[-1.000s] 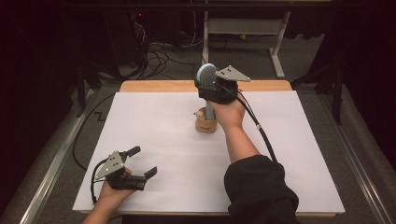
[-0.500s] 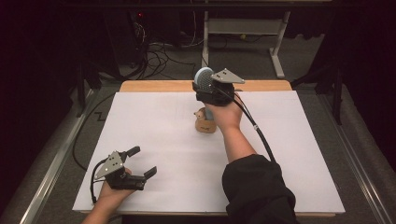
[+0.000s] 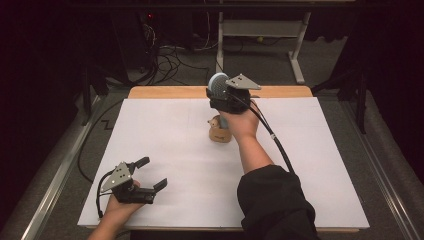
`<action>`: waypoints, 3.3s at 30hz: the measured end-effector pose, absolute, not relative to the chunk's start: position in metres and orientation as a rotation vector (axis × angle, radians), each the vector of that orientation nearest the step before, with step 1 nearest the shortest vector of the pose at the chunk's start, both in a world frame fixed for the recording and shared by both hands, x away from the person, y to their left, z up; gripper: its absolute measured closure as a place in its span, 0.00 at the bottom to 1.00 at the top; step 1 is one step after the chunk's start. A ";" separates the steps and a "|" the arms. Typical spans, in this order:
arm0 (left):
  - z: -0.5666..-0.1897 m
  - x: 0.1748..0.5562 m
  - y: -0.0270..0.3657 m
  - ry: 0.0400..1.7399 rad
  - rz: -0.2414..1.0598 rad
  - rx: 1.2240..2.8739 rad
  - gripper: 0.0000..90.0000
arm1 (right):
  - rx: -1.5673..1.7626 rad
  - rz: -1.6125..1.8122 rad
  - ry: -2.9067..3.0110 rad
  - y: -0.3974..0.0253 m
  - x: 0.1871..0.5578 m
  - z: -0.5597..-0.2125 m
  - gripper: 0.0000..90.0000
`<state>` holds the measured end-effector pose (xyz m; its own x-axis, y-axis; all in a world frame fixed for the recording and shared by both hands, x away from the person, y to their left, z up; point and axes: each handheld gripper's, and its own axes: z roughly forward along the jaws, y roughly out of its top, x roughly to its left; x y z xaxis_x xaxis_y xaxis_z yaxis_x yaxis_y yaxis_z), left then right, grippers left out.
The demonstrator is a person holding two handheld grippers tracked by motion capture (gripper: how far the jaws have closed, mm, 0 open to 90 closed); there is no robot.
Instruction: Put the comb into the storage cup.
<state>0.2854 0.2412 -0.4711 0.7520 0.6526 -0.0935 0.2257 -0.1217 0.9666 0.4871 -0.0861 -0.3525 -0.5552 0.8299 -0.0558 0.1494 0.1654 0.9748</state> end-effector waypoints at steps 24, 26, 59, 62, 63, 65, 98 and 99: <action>-0.471 0.284 0.240 0.701 0.418 1.695 0.01 | 0.961 1.398 1.843 -0.085 0.493 -0.363 0.22; -0.471 0.284 0.240 0.699 0.418 1.697 0.01 | 0.969 1.398 1.836 -0.084 0.493 -0.363 0.22; -0.472 0.283 0.239 0.701 0.413 1.694 0.01 | 1.073 1.443 1.783 -0.090 0.510 -0.369 0.21; -0.472 0.283 0.240 0.698 0.413 1.700 0.01 | 1.075 1.446 1.784 -0.091 0.511 -0.369 0.21; -0.472 0.283 0.240 0.697 0.413 1.702 0.01 | 1.079 1.444 1.783 -0.091 0.511 -0.369 0.21; -0.472 0.282 0.239 0.698 0.413 1.701 0.01 | 1.086 1.451 1.783 -0.092 0.511 -0.369 0.21; -0.472 0.282 0.240 0.696 0.412 1.703 0.01 | 1.093 1.451 1.770 -0.092 0.512 -0.370 0.19; -0.472 0.282 0.239 0.697 0.412 1.702 0.01 | 1.093 1.450 1.770 -0.092 0.512 -0.370 0.18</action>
